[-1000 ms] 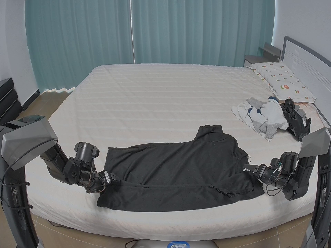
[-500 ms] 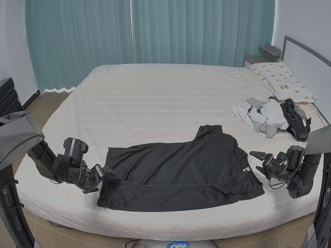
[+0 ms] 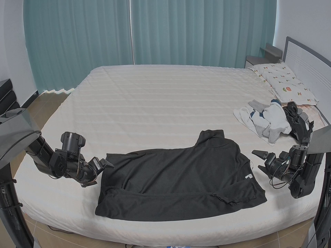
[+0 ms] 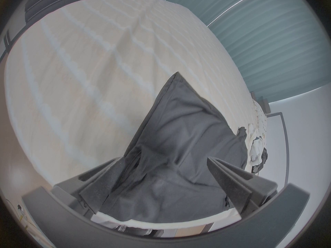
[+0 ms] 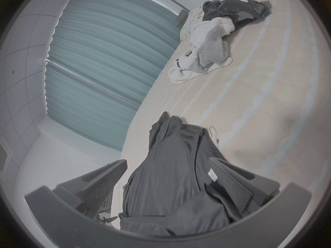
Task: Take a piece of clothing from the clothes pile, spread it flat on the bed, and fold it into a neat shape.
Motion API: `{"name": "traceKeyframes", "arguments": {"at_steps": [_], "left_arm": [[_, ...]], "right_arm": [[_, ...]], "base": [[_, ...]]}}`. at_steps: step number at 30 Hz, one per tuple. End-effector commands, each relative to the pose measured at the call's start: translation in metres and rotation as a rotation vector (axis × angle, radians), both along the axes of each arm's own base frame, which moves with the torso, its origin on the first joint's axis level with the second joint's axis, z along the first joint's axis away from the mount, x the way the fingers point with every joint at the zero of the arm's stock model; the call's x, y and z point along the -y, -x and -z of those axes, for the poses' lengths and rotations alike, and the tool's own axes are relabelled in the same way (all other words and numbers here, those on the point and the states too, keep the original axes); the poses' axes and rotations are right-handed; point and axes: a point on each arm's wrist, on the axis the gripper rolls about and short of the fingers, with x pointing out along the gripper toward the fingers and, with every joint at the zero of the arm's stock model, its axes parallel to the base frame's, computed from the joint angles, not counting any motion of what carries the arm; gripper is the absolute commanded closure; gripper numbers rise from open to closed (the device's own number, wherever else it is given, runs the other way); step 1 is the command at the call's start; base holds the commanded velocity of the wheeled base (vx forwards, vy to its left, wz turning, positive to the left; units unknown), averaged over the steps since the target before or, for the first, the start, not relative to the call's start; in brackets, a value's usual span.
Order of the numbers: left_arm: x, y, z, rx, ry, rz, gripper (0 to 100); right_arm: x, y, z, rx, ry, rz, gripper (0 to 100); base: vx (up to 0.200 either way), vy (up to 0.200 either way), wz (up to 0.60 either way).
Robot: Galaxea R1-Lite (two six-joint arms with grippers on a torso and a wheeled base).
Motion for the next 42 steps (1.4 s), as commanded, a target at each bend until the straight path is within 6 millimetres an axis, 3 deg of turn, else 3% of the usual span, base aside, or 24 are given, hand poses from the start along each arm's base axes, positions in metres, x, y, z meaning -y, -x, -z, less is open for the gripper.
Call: {"name": "traceKeyframes", "arguments": {"at_steps": [1,5,6,12,17,18,25,42], "left_arm": [[-0.006,-0.018,-0.005,0.047,-0.013,-0.034,0],[-0.006,-0.038,0.000,0.077,-0.030,-0.049,0],[-0.007,-0.054,0.000,0.107,-0.046,-0.071,0],[-0.006,-0.101,0.015,0.180,-0.054,-0.060,0],[-0.006,-0.118,0.022,0.221,-0.079,-0.016,0],[-0.008,-0.126,0.033,0.233,-0.112,0.019,0],[-0.008,-0.131,0.049,0.253,-0.167,0.090,0],[-0.007,-0.133,0.056,0.306,-0.154,0.083,0]], "right_arm": [[-0.002,0.003,0.000,0.001,0.001,-0.006,0],[-0.006,0.004,0.002,-0.005,0.001,-0.018,0],[-0.007,0.004,0.002,-0.006,0.002,-0.020,0],[-0.007,0.006,0.006,-0.015,0.025,-0.029,0],[-0.008,0.007,0.006,-0.013,0.040,-0.033,0],[-0.006,0.008,0.007,-0.015,0.046,-0.030,0],[-0.008,0.009,0.007,-0.020,0.048,-0.039,0],[-0.009,0.009,0.013,-0.032,0.054,-0.053,0]], "base": [[0.000,0.000,0.00],[0.000,0.000,0.00],[0.000,0.000,0.00],[0.000,0.000,0.00],[0.000,0.000,0.00],[0.000,0.000,0.00],[0.000,0.000,0.00],[0.000,0.000,0.00]]}}
